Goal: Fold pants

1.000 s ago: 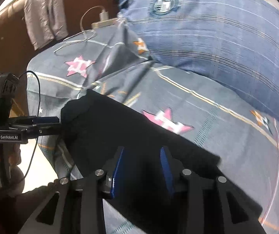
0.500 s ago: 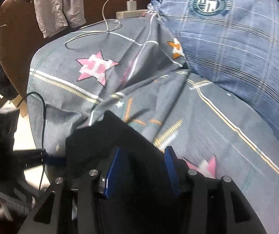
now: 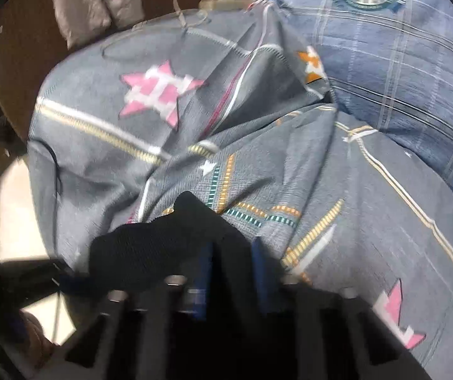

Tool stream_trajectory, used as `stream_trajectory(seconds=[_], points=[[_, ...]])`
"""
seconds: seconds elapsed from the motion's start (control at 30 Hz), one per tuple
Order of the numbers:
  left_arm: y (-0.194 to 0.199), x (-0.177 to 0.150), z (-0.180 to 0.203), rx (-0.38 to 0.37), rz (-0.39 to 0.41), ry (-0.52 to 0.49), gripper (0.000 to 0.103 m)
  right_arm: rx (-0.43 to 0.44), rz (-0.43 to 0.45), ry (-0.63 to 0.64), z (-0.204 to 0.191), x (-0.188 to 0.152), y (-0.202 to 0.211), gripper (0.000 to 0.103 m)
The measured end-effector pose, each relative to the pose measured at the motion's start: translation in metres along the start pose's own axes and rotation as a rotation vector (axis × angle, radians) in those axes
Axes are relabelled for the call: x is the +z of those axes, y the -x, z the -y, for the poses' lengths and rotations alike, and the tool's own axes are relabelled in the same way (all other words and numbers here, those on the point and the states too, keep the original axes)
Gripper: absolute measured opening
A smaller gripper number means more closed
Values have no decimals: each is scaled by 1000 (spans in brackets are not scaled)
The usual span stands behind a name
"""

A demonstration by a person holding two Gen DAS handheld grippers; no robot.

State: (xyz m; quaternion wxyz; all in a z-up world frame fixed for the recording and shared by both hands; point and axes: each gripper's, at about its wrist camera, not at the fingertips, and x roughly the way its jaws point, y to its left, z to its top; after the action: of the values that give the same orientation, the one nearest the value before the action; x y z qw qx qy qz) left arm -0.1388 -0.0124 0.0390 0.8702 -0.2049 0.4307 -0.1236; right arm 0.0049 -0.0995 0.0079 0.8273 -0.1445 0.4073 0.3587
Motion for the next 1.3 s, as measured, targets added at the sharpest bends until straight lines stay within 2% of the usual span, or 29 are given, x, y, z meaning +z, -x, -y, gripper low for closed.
stream_trajectory(seconds=[0.07, 0.2, 0.4, 0.43, 0.47, 0.57, 0.67, 0.73, 0.77, 0.83, 0.9, 0.93, 1.0, 1.07, 1.13, 1.3], points=[[8, 3, 15, -1, 27, -67, 31, 9, 49, -36, 4, -3, 17, 13], [30, 10, 42, -34, 87, -167, 28, 20, 175, -110, 13, -11, 67, 12], [40, 29, 108, -198, 98, -317, 25, -44, 322, -226, 45, -44, 153, 10], [38, 30, 120, -226, 87, -348, 25, -63, 345, -250, 50, -53, 168, 9], [32, 29, 139, -261, 60, -396, 25, -88, 375, -277, 56, -65, 184, 0], [3, 19, 175, -334, -27, -469, 25, -134, 442, -377, 74, -104, 228, 0], [-41, 8, 204, -366, -141, -512, 22, -237, 408, -508, 96, -148, 244, 0], [-65, 7, 212, -383, -203, -496, 21, -234, 407, -600, 108, -172, 248, 0], [-75, 8, 215, -378, -228, -488, 21, -212, 404, -652, 114, -185, 247, 4], [-77, 10, 215, -373, -225, -490, 21, -178, 408, -713, 120, -203, 245, 16], [-67, 12, 212, -370, -214, -517, 22, -128, 417, -734, 120, -212, 240, 46], [-59, 8, 211, -364, -214, -529, 22, -96, 413, -737, 119, -213, 235, 48], [-49, 11, 204, -349, -202, -546, 26, -50, 384, -729, 116, -209, 222, 48], [-38, 19, 192, -309, -162, -556, 49, -29, 354, -705, 112, -201, 208, 48], [-31, 24, 181, -276, -120, -554, 67, -12, 332, -691, 110, -195, 197, 48], [-58, 52, 153, -204, -100, -485, 69, 25, 326, -680, 111, -191, 188, 51]])
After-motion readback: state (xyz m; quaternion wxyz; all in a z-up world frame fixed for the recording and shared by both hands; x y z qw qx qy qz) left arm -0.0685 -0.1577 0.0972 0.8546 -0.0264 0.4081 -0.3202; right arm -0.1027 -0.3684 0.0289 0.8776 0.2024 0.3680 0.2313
